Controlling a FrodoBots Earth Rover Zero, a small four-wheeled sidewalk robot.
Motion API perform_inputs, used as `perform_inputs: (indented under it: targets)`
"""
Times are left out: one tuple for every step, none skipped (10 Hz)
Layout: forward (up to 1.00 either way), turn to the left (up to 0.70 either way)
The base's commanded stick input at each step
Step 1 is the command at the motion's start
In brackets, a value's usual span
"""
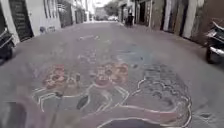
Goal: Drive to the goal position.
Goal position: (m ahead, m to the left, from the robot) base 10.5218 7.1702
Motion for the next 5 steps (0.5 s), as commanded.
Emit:
perform_inputs:
  targets:
    - [1.00, 0.06]
    - [1.00, 0.06]
    - [1.00, 0.06]
    - [1.00, 0.06]
    - [1.00, 0.06]
